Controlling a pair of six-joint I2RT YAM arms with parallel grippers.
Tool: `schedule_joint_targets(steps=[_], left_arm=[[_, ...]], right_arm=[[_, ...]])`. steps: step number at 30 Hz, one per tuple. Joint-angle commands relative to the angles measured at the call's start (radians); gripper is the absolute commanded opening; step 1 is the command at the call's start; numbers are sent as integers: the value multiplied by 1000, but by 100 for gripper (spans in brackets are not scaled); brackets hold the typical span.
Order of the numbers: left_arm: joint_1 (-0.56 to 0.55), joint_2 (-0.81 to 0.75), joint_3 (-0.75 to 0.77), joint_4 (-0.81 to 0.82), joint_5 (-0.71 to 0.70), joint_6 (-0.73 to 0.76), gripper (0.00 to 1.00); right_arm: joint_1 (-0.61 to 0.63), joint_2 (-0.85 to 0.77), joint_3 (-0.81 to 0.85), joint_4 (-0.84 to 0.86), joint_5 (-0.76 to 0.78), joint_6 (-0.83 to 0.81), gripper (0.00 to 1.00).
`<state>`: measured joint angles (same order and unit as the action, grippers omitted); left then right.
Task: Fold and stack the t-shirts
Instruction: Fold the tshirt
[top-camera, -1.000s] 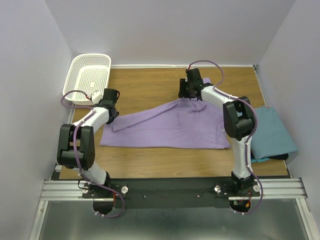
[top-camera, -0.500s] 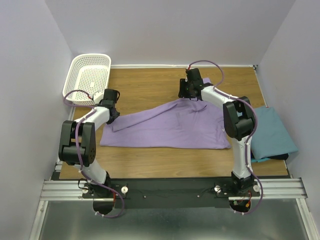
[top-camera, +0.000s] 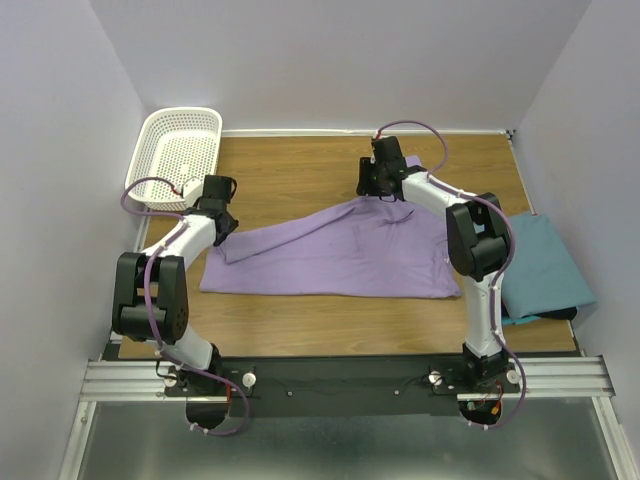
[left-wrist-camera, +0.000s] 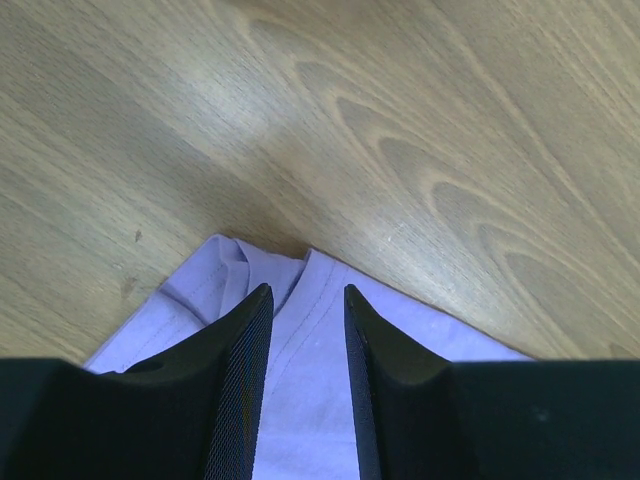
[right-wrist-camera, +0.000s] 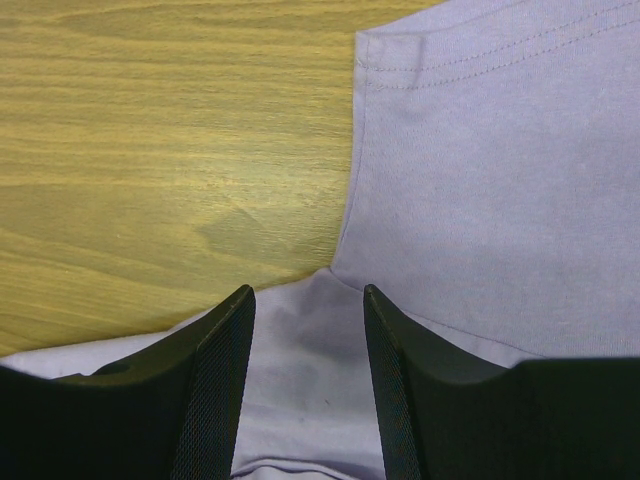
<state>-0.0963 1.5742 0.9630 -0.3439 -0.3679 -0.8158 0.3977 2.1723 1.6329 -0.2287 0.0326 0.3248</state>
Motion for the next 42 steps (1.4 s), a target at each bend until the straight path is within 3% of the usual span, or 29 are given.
schedule_joint_targets(steps=[1, 19, 31, 37, 42], left_arm=[[0, -5, 5, -23, 7, -11, 42], [0, 109, 13, 36, 27, 32, 41], [0, 125, 11, 63, 73, 56, 34], [0, 103, 20, 69, 96, 66, 22], [0, 50, 39, 72, 116, 84, 4]], right_arm=[[-3, -35, -11, 12, -20, 11, 55], [-3, -40, -19, 12, -19, 11, 55], [-5, -39, -19, 14, -17, 13, 55], [-5, -40, -19, 14, -14, 13, 55], [-5, -39, -18, 14, -17, 14, 55]])
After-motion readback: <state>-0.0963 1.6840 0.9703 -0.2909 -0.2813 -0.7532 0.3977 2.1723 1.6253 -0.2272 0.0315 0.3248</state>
